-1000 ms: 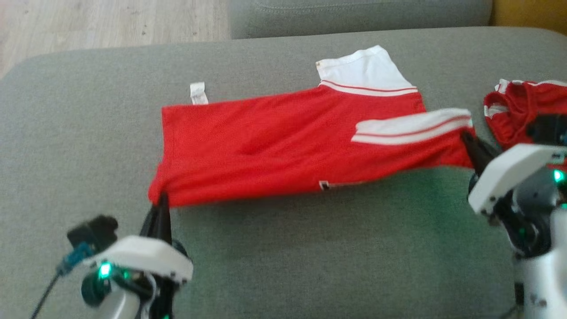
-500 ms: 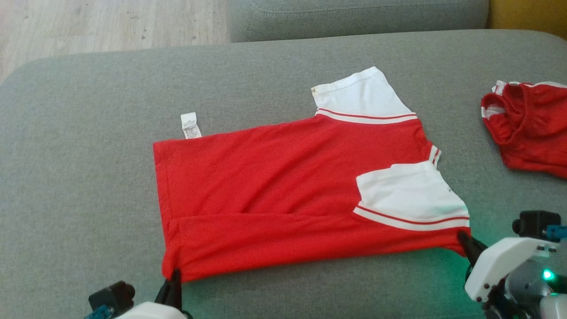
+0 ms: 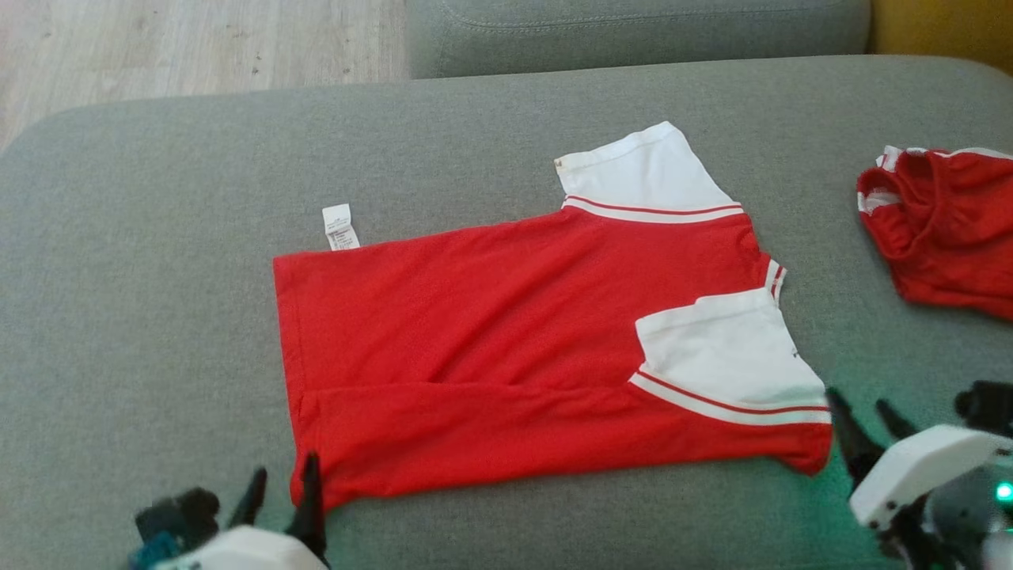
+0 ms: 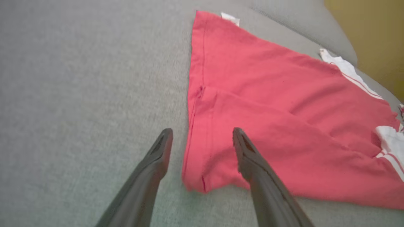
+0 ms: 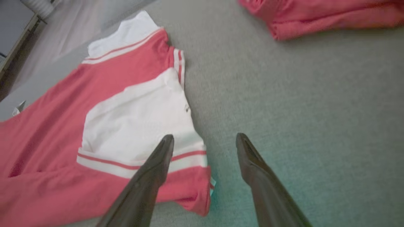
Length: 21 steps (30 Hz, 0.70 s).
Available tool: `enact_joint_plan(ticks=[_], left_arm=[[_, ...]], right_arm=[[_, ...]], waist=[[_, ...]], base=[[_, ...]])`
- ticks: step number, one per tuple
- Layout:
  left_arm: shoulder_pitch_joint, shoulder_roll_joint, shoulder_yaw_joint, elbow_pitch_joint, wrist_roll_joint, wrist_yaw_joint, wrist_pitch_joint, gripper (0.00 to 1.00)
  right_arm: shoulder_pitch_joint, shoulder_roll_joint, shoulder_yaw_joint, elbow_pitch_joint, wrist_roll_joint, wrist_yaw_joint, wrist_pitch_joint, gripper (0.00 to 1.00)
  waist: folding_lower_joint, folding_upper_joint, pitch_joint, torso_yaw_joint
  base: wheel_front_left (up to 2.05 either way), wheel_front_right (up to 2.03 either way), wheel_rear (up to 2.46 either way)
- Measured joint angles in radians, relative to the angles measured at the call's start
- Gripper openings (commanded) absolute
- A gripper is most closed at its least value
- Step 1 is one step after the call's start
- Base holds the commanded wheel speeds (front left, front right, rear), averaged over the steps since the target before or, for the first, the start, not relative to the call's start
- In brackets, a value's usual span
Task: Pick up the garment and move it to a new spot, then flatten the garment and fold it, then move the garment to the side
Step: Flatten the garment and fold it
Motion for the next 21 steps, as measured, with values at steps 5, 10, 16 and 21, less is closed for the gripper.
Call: enact_joint_plan(ticks=[5,10,16,21], left_arm=[[-0.083,0.077,0.011,-0.084,0.047,0.009,0.037,1.00],[-0.293,0.198,0.022,-0.119,0.109,-0.023,0.146,1.00],[-0.544,0.273,-0.005,-0.031,0.124,-0.119,0.317,1.00],[-0.638,0.291,-0.048,0.093,0.113,-0.176,0.456,1.00]], right_arm=[[-0.009,0.000,-0.024,-0.112,-0.004,0.000,-0.011,1.00],[-0.082,-0.001,0.000,-0.209,-0.022,0.000,-0.004,1.00],[-0.210,-0.021,0.094,-0.244,-0.026,0.000,0.030,1.00],[-0.322,-0.046,0.172,-0.237,-0.023,0.000,0.035,1.00]], waist=[[0.0000,0.0000,0.008,0.000],[0.0001,0.0000,0.036,-0.004],[0.0003,0.0000,0.096,-0.022],[0.0003,0.0000,0.157,-0.051]], base=[[0.00,0.00,0.00],[0.00,0.00,0.00],[0.00,0.00,0.00],[0.00,0.00,0.00]])
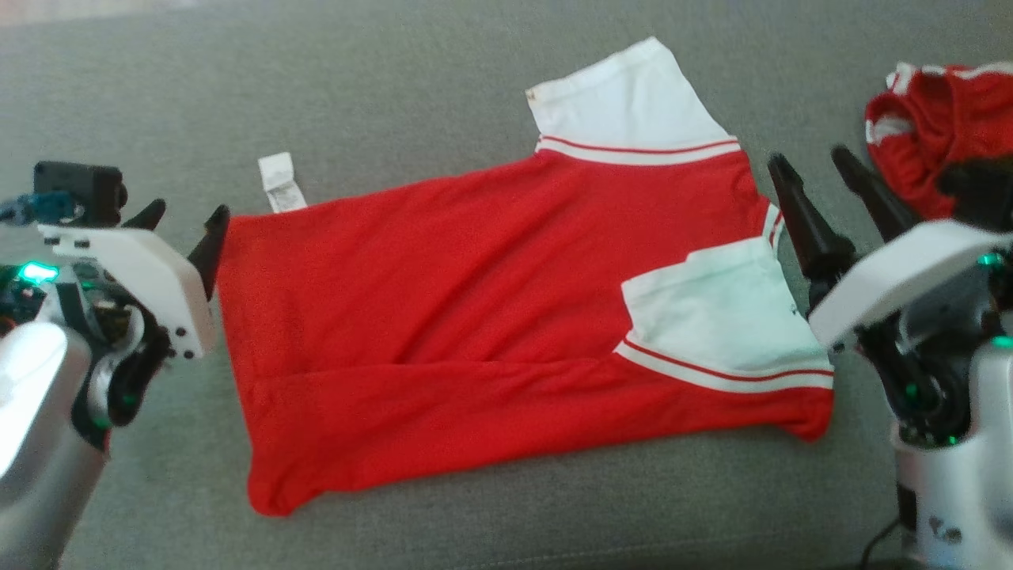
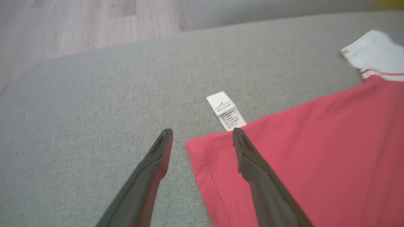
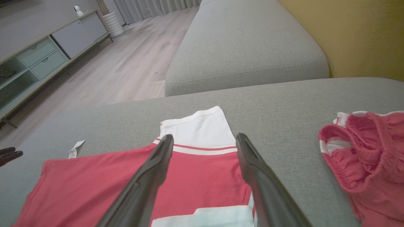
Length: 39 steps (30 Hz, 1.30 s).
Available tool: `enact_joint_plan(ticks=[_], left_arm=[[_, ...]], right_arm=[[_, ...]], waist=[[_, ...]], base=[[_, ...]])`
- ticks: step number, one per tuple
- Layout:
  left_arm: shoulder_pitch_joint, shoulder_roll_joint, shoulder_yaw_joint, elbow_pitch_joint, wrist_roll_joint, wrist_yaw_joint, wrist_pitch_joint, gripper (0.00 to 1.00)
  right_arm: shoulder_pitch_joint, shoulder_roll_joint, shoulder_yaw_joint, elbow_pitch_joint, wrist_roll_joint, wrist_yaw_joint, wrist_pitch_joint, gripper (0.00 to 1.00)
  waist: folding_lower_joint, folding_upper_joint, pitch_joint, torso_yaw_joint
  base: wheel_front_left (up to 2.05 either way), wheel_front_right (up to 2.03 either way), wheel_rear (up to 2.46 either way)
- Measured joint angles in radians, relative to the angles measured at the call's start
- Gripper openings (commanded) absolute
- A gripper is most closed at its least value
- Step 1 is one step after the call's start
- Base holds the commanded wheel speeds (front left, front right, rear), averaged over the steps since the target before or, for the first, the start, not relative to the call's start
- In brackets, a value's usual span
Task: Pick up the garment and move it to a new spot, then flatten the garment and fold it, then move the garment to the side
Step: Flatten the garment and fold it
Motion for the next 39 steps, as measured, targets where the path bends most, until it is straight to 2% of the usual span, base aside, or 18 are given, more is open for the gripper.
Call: enact_joint_plan(ticks=[5,10,17,18,19,20,21,22,25,28,29,33,39], left_arm=[[-0.060,0.008,-0.018,0.083,0.000,-0.020,0.066,1.00],[-0.088,0.012,-0.023,0.144,-0.009,-0.009,0.122,1.00],[-0.092,0.025,-0.024,0.137,-0.025,-0.010,0.164,0.99],[-0.092,0.026,-0.025,0.130,-0.027,-0.010,0.174,0.83],[-0.092,0.026,-0.025,0.130,-0.027,-0.010,0.174,0.47],[-0.092,0.026,-0.028,0.121,-0.035,-0.010,0.184,0.32],[-0.092,0.026,-0.030,0.114,-0.040,-0.011,0.189,0.10],[-0.092,0.026,-0.032,0.107,-0.043,-0.012,0.192,0.00],[-0.092,0.024,-0.034,0.086,-0.043,-0.019,0.181,0.00],[-0.094,0.008,-0.032,0.077,-0.024,-0.015,0.105,0.00],[-0.099,-0.013,-0.029,0.071,-0.013,-0.010,0.056,0.00],[-0.123,-0.068,-0.030,0.048,0.003,-0.013,-0.025,0.00],[-0.172,-0.162,-0.060,0.029,0.034,-0.035,-0.133,0.00]], right_arm=[[-0.088,-0.017,0.049,0.015,0.017,0.000,-0.001,1.00],[-0.136,-0.023,0.081,0.031,0.027,0.000,-0.011,1.00],[-0.146,-0.043,0.094,0.032,0.034,0.000,-0.015,1.00],[-0.150,-0.047,0.094,0.033,0.034,0.000,-0.015,1.00],[-0.150,-0.047,0.094,0.033,0.034,0.000,-0.015,1.00],[-0.156,-0.048,0.094,0.034,0.034,0.000,-0.015,1.00],[-0.165,-0.048,0.094,0.034,0.034,0.000,-0.014,1.00],[-0.174,-0.048,0.095,0.034,0.034,0.000,-0.011,1.00],[-0.201,-0.052,0.096,0.046,0.034,0.000,0.002,1.00],[-0.250,-0.073,0.097,0.093,0.020,0.000,0.020,1.00],[-0.304,-0.088,0.095,0.141,0.002,0.000,0.031,1.00],[-0.450,-0.125,0.098,0.278,-0.053,0.000,0.086,1.00],[-0.636,-0.180,0.092,0.506,-0.130,0.000,0.178,1.00]], waist=[[0.0000,0.0000,0.062,-0.032],[0.0000,0.0000,0.115,-0.066],[-0.0002,0.0000,0.137,-0.070],[-0.0002,0.0000,0.139,-0.068],[-0.0002,0.0000,0.139,-0.068],[-0.0002,0.0000,0.141,-0.065],[-0.0002,0.0000,0.142,-0.062],[-0.0002,0.0000,0.144,-0.059],[-0.0002,0.0000,0.149,-0.044],[-0.0002,0.0000,0.154,-0.024],[-0.0002,0.0000,0.158,-0.006],[-0.0002,0.0000,0.169,0.039],[-0.0001,0.0000,0.197,0.129]], base=[[0.00,0.00,0.00],[0.00,0.00,0.00],[0.00,0.00,0.00],[0.00,0.00,0.00],[0.00,0.00,0.00],[0.00,0.00,0.00],[0.00,0.00,0.00],[0.00,0.00,0.00],[0.00,0.00,0.00],[0.00,0.00,0.00],[0.00,0.00,0.00],[0.00,0.00,0.00],[0.00,0.00,0.00]])
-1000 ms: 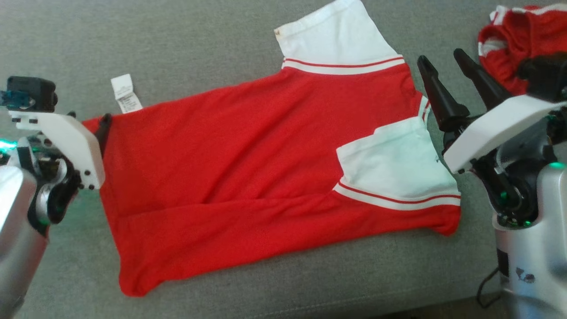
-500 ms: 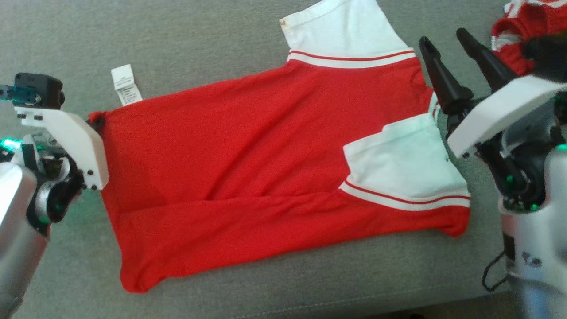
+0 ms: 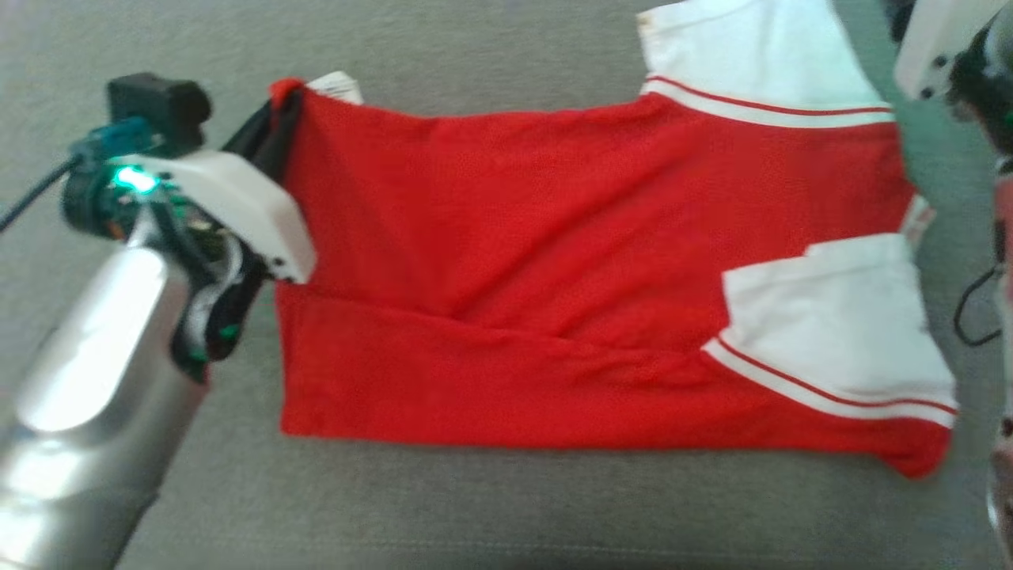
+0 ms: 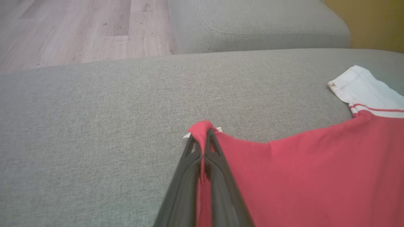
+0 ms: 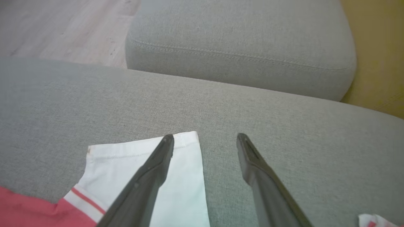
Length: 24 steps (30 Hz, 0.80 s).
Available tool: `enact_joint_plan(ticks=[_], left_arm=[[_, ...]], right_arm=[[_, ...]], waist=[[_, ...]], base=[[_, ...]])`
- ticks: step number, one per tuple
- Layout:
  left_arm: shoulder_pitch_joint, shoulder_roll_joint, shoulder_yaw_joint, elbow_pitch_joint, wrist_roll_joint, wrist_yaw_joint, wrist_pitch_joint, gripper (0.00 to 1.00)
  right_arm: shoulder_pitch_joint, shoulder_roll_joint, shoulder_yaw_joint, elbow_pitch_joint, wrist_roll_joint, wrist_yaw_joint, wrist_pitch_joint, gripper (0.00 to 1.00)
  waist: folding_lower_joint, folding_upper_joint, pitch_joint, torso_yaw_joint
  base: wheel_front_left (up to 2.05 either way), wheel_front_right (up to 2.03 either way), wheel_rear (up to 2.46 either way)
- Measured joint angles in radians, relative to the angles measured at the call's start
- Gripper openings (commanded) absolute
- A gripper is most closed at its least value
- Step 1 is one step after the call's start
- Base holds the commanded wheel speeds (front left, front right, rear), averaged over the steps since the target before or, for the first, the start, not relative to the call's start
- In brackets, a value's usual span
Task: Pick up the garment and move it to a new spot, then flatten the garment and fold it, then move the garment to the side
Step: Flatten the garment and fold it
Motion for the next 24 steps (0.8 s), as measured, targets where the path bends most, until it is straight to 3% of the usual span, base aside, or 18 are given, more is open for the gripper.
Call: enact_joint_plan(ticks=[7,12,17,18,19,20,24], left_arm=[[-0.051,-0.096,-0.047,0.049,0.014,-0.027,-0.059,0.00],[-0.071,-0.128,-0.061,0.092,0.014,-0.037,-0.075,0.00],[-0.071,-0.132,-0.066,0.120,0.013,-0.046,-0.087,0.00],[-0.071,-0.131,-0.065,0.124,0.013,-0.046,-0.091,0.00],[-0.071,-0.131,-0.065,0.127,0.013,-0.046,-0.091,0.00],[-0.071,-0.131,-0.065,0.129,0.013,-0.046,-0.091,0.00],[-0.074,-0.131,-0.064,0.134,0.013,-0.046,-0.095,0.00]], right_arm=[[-0.106,-0.002,-0.079,0.215,-0.056,0.000,0.051,1.00],[-0.134,0.002,-0.108,0.304,-0.124,0.000,0.054,1.00],[-0.158,0.005,-0.106,0.345,-0.140,0.000,0.103,1.00],[-0.161,0.005,-0.099,0.349,-0.140,0.000,0.106,0.88],[-0.160,0.005,-0.088,0.351,-0.140,0.000,0.106,0.61],[-0.160,0.006,-0.080,0.353,-0.140,0.000,0.106,0.47],[-0.159,0.006,-0.058,0.356,-0.116,0.000,0.086,0.11]], waist=[[0.0000,0.0000,0.044,0.103],[0.0001,0.0000,0.067,0.144],[-0.0002,0.0000,0.064,0.141],[-0.0002,0.0000,0.062,0.138],[-0.0002,0.0000,0.062,0.134],[-0.0002,0.0000,0.061,0.131],[-0.0002,0.0000,0.065,0.123]], base=[[0.00,0.00,0.00],[0.00,0.00,0.00],[0.00,0.00,0.00],[0.00,0.00,0.00],[0.00,0.00,0.00],[0.00,0.00,0.00],[0.00,0.00,0.00]])
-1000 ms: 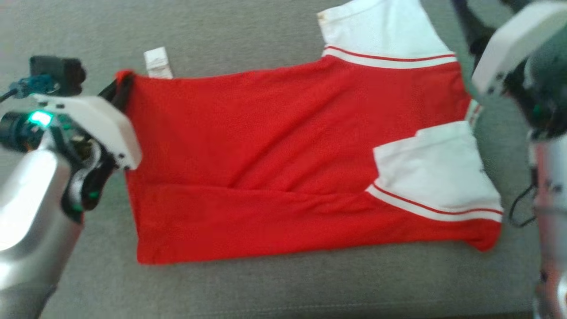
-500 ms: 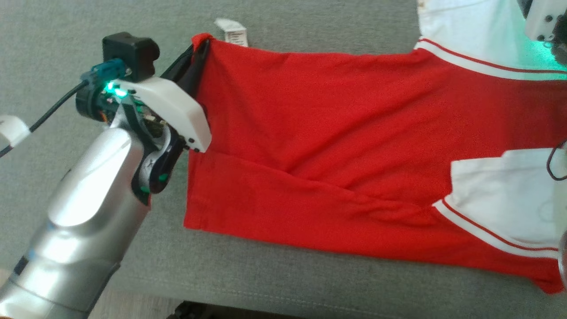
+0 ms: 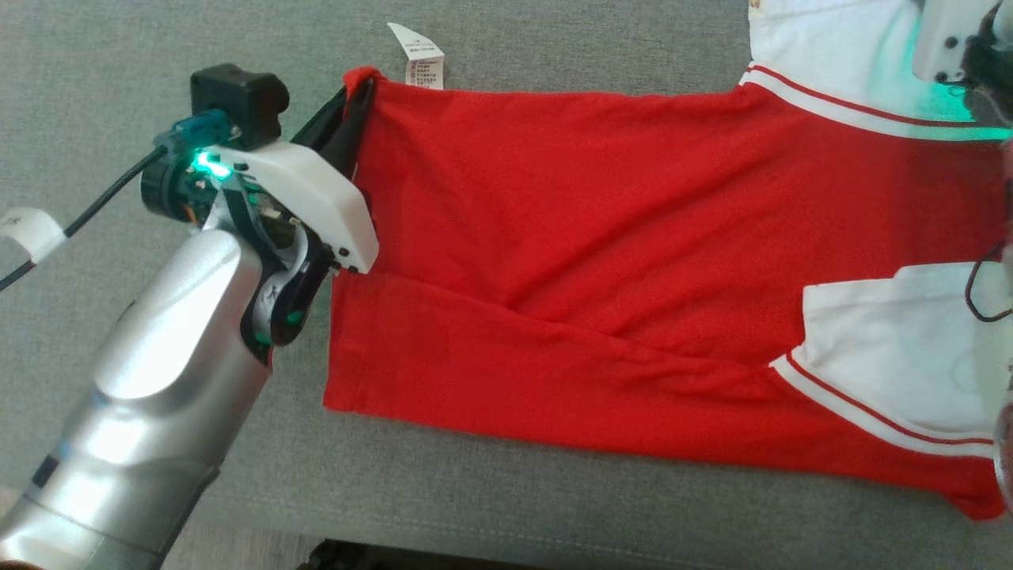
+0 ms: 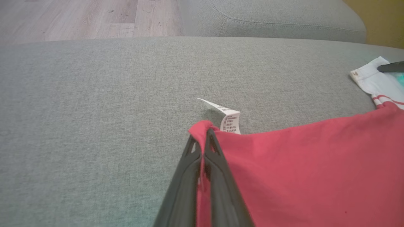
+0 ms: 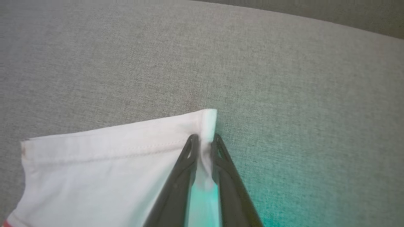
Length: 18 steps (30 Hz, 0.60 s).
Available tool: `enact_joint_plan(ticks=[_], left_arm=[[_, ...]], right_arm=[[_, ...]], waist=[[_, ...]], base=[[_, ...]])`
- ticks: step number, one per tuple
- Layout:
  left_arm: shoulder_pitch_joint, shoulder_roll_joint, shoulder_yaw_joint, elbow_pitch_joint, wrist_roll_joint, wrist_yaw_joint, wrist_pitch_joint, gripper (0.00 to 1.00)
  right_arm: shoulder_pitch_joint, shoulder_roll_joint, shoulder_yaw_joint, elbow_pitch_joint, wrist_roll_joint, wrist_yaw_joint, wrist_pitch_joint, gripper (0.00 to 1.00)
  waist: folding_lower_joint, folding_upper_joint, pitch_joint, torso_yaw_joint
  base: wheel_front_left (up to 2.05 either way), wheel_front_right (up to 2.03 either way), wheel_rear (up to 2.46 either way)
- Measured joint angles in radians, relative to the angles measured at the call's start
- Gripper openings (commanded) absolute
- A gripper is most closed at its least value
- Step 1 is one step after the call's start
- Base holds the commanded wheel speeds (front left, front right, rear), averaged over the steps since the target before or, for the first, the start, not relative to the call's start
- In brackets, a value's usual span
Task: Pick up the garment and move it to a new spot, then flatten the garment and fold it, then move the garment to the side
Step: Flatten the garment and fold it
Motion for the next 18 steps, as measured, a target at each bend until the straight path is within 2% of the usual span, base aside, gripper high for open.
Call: enact_joint_plan(ticks=[1,9,14,18], left_arm=[[-0.002,0.001,0.001,0.002,0.000,0.000,-0.003,0.00],[-0.016,0.012,0.008,0.023,0.000,0.001,-0.016,0.00],[-0.007,0.025,0.009,0.032,-0.004,0.001,-0.027,0.00],[0.032,0.052,0.015,0.049,-0.011,0.001,-0.035,0.00]], right_arm=[[0.000,0.000,0.003,0.000,0.008,0.000,-0.018,0.00],[0.003,0.001,0.040,0.008,0.061,0.000,-0.185,0.00],[0.023,0.000,0.108,-0.005,0.133,0.000,-0.286,0.00],[0.107,0.000,0.141,-0.036,0.213,0.000,-0.360,0.00]], waist=[[0.0000,0.0000,0.002,-0.002],[0.0002,0.0000,0.002,-0.027],[0.0001,0.0000,-0.042,-0.049],[0.0000,0.0000,-0.096,-0.072]], base=[[0.00,0.00,0.00],[0.00,0.00,0.00],[0.00,0.00,0.00],[0.00,0.00,0.00]])
